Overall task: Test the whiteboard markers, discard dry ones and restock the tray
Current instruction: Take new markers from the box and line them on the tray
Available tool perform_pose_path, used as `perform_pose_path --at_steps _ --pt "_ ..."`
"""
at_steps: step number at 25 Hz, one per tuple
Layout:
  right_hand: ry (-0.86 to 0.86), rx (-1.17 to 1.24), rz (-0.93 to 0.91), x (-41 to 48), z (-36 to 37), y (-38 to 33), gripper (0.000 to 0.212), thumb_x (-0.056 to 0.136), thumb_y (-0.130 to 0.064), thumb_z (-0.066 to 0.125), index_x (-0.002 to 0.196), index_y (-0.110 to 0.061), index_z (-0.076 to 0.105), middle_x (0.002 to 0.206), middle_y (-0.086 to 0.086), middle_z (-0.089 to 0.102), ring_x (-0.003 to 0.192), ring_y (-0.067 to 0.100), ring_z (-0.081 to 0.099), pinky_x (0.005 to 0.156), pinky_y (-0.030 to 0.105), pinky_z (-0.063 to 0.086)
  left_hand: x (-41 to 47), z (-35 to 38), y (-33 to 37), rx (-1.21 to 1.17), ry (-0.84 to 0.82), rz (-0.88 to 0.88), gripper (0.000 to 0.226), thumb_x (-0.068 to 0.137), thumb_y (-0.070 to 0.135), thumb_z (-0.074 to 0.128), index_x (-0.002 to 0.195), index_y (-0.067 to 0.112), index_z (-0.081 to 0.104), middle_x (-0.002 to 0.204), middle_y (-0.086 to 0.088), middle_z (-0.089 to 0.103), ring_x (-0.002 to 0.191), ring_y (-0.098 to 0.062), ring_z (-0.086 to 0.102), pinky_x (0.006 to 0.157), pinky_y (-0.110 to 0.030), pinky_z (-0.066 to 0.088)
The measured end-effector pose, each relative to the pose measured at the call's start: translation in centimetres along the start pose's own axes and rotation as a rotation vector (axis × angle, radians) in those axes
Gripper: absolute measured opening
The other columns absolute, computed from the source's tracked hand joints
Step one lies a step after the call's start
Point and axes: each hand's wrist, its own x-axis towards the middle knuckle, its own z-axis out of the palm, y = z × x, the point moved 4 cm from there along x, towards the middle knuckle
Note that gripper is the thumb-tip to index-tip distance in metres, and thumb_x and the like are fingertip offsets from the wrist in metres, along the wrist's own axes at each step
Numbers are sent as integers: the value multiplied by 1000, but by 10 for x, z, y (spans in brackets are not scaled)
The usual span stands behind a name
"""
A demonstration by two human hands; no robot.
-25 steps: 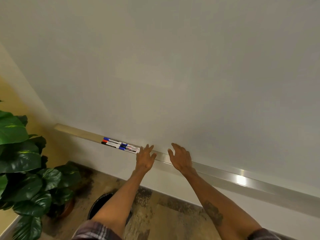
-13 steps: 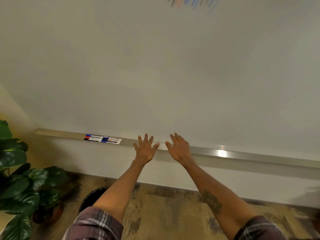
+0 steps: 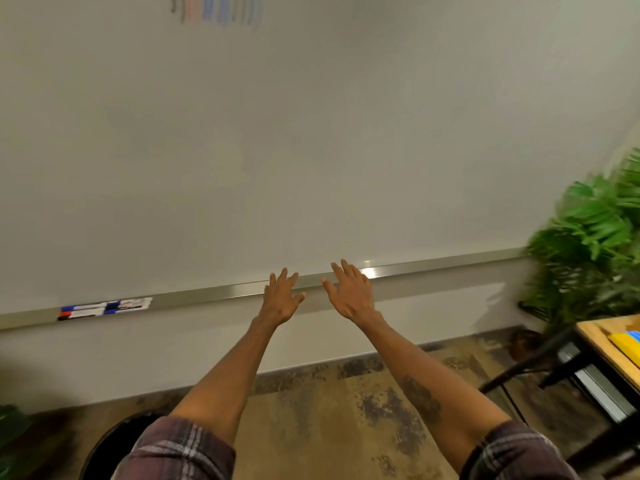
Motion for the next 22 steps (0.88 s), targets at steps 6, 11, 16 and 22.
perform_pose_path --at_steps 6,11,16,22 --pt "124 -6 147 -36 -65 88 59 101 -51 35 151 -21 33 161 7 25 148 26 21 118 48 21 14 55 95 25 -74 157 63 101 36 52 156 19 26 166 -7 8 153 -34 -3 122 -48 8" --pt "215 -46 277 -74 -114 166 57 100 -50 36 149 -19 35 159 8 28 147 27 25 117 47 23 12 103 182 -19 -139 300 58 103 43 43 154 18 31 166 -6 12 153 -32 -2 122 -48 10" --pt "285 -90 402 -117 -154 234 56 100 -49 37 148 -19 37 158 9 30 146 27 27 116 47 23 1 153 256 -21 -170 430 57 104 45 39 154 18 32 164 -6 19 153 -31 6 122 -49 12" --pt "337 -137 525 -160 -185 298 57 99 -49 39 147 -18 38 157 9 33 144 28 30 115 49 26 -4 208 322 2 -241 547 55 103 43 43 153 20 34 163 -5 22 153 -30 10 121 -48 16"
